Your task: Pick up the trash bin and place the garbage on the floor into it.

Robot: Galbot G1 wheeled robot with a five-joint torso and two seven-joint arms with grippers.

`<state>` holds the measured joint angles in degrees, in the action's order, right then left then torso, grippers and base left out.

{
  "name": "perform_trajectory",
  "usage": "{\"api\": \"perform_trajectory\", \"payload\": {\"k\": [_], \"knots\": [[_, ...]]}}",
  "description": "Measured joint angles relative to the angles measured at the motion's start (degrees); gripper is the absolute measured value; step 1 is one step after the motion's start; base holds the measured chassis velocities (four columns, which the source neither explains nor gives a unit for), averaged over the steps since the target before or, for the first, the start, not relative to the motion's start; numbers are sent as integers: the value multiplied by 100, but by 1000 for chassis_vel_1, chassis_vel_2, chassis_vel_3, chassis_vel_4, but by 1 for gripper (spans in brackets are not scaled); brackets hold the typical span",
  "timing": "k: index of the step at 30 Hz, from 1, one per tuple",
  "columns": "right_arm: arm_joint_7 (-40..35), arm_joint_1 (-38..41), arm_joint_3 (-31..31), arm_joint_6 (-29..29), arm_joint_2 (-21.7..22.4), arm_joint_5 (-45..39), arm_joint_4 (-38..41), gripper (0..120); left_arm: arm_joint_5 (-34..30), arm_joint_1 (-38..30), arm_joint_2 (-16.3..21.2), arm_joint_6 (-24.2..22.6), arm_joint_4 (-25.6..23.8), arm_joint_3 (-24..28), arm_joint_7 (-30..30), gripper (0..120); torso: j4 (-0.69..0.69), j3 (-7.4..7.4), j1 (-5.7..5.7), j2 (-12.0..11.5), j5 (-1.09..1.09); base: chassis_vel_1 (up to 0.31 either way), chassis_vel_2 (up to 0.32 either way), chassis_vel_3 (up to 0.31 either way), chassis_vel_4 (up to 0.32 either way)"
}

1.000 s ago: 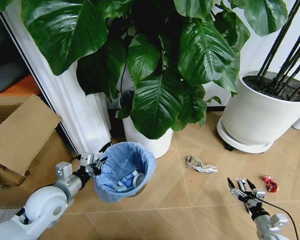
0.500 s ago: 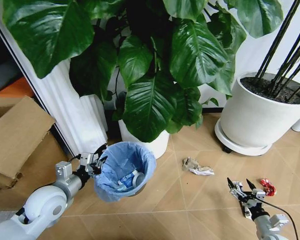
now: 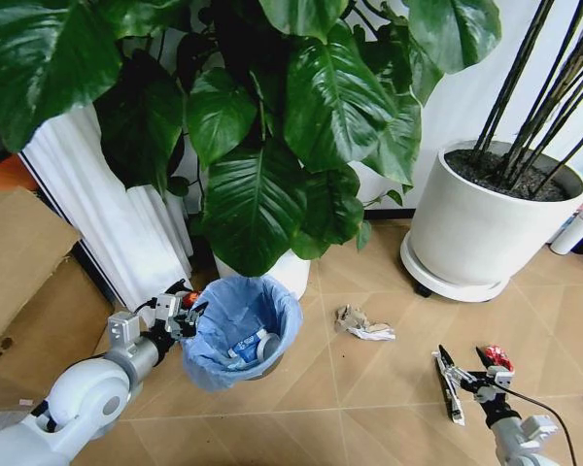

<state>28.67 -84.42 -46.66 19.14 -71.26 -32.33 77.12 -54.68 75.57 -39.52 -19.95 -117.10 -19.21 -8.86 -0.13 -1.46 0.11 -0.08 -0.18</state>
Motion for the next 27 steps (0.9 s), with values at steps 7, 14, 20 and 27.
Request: {"api": "perform_trajectory", "payload": {"k": [7, 14, 20, 27], "knots": [[37, 64, 116, 14, -6, 20, -79, 100, -10, 13, -9, 0, -29, 10, 2, 0, 0, 0, 0, 0, 0, -39, -43, 40, 46], [81, 105, 238, 45, 70, 70, -203, 100, -40, 34, 7, -8, -93, -2, -9, 0, 0, 0, 0, 0, 0, 0, 0, 0, 0], [89, 397, 793, 301, 636, 399, -676, 100, -102, 5, 50, -16, -131, -10, -32, 0, 0, 0, 0, 0, 1, 0, 0, 0, 0], [540, 1620, 1974, 293, 1401, 1215, -1804, 100, -119, -3, 59, -20, -100, -7, -47, 0, 2, 0, 0, 0, 0, 0, 0, 0, 0]]}}
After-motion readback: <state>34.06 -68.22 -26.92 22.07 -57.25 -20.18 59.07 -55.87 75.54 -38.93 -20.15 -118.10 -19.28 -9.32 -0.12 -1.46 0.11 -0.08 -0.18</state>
